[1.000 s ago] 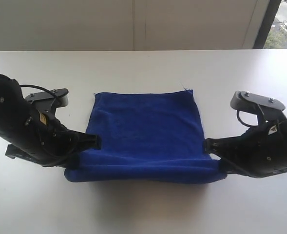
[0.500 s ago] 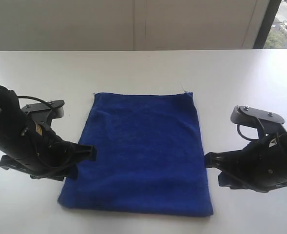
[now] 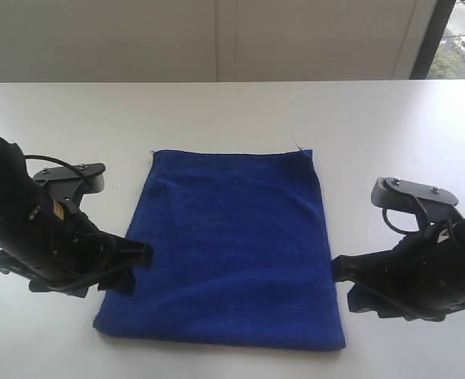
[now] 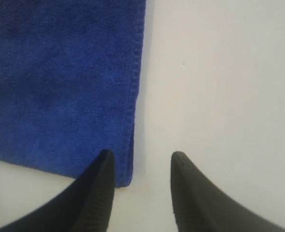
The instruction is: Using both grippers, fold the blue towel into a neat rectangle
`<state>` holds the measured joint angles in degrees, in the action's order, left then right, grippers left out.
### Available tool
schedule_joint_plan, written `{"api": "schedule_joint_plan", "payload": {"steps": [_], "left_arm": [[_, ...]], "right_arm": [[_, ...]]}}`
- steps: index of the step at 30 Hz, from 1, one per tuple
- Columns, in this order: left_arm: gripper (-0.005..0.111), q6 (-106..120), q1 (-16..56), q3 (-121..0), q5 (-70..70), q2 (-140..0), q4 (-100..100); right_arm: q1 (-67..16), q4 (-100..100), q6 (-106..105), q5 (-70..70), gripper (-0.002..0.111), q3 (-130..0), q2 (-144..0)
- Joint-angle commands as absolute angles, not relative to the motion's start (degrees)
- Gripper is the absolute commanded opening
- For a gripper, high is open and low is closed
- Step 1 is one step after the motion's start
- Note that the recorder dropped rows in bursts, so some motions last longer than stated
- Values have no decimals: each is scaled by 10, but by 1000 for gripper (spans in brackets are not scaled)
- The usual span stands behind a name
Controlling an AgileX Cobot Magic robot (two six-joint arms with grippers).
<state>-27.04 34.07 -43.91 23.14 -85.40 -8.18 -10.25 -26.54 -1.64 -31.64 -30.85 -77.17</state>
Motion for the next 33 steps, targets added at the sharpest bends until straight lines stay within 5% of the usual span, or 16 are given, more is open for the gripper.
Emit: {"api": "schedule_joint_plan", "payload": {"steps": [1, 10, 20, 33], "left_arm": [[64, -247, 344, -434, 269, -846, -87], [58, 28, 380, -449, 287, -846, -90], [58, 464, 380, -457, 296, -846, -90], [58, 536, 381, -457, 285, -888, -90]], "right_arm": [[-103, -290, -47, -342, 37, -308, -766], [-128, -314, -220, -385, 37, -316, -766], [-180, -311, -718, -382, 37, -345, -771], [-253, -218, -733, -260, 43, -293, -796]]}}
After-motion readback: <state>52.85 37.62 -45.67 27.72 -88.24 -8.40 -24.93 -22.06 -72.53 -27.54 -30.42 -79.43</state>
